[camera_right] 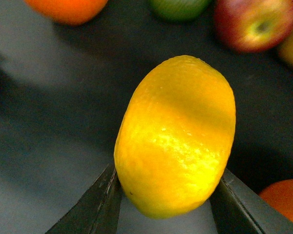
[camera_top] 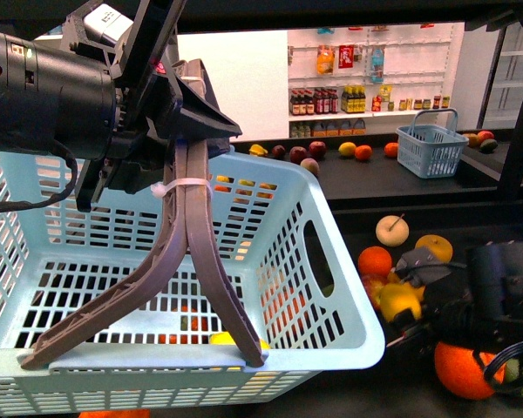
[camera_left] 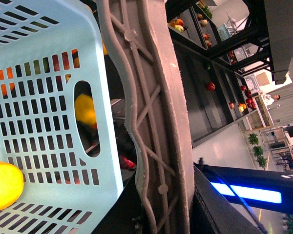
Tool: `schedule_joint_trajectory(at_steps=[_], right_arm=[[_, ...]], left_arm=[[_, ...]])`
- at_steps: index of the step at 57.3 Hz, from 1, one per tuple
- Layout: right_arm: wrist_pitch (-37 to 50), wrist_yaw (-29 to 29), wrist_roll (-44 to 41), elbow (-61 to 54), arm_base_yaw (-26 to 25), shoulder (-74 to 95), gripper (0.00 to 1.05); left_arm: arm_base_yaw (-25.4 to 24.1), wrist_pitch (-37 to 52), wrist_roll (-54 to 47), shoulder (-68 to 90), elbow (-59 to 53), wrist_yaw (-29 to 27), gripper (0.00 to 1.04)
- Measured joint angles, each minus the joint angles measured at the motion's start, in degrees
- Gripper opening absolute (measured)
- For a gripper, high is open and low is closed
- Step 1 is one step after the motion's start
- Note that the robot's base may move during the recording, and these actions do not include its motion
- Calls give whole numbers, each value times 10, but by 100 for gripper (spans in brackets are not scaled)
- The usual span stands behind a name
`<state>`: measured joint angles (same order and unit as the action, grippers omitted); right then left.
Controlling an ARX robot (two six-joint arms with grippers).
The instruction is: Pick lemon from shelf
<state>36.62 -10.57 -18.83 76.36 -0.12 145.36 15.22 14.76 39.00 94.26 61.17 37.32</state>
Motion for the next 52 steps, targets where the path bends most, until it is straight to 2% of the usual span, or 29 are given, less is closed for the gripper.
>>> schedule_joint_trajectory(at_steps=[10,17,23,52], right_arm=[[73,-68,36,-140,-19,-196,43],[81,-120,82,-223,9,-340,43],[75,-145,109,-253,35,-396,43],[64,-156,139,-289,132,-396,42]], left_arm=[[0,0,0,0,0,0,15],[0,0,0,0,0,0,15],[0,0,0,0,0,0,15],[0,0,0,0,0,1,15]])
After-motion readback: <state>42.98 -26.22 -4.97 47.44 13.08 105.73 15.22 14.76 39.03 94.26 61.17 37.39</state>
